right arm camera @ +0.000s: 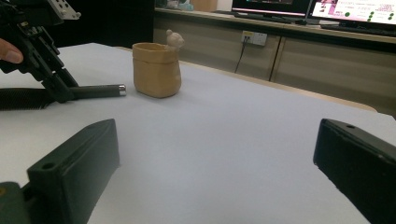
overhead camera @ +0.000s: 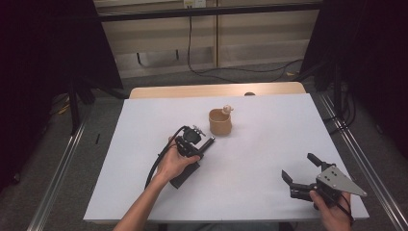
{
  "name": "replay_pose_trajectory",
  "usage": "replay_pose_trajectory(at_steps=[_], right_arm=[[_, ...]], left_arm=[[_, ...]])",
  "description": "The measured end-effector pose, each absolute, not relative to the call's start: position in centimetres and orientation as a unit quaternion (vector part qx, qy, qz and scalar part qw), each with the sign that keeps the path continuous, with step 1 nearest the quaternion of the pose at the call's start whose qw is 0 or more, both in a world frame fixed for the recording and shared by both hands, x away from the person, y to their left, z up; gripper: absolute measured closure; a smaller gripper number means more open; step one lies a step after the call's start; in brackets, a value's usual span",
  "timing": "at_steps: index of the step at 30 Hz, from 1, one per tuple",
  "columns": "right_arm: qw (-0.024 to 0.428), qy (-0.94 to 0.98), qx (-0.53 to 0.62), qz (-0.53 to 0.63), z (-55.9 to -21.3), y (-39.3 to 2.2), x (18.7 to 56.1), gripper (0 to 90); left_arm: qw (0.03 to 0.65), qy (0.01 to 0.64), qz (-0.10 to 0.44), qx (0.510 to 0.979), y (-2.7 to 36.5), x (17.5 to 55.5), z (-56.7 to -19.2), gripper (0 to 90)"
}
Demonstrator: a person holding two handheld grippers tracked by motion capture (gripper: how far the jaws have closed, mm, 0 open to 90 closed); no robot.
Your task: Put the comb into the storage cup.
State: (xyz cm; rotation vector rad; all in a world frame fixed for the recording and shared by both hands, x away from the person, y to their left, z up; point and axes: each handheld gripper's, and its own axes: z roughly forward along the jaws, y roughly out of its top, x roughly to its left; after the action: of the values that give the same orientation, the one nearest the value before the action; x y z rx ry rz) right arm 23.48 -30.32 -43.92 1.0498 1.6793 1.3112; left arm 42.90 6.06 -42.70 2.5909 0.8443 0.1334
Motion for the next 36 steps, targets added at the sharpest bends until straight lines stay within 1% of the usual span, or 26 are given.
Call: replay_pose_trajectory(at_steps=[8, 26, 36], right_arm=[[0.374, 0.656, 0.408, 0.513, -43.94, -30.31, 23.52, 0.0], [0.372, 0.656, 0.409, 0.514, -43.93, -30.34, 23.47, 0.0], [0.373, 0.658, 0.407, 0.513, -43.93, -30.33, 23.44, 0.0]], left_arm=[[0.194, 0.309, 0.046, 0.930, 5.75, 43.05, -42.61, 72.6], [0.204, 0.320, 0.034, 0.925, 5.98, 43.27, -42.61, 73.0], [0.210, 0.310, 0.027, 0.927, 6.60, 43.26, -42.33, 73.0]])
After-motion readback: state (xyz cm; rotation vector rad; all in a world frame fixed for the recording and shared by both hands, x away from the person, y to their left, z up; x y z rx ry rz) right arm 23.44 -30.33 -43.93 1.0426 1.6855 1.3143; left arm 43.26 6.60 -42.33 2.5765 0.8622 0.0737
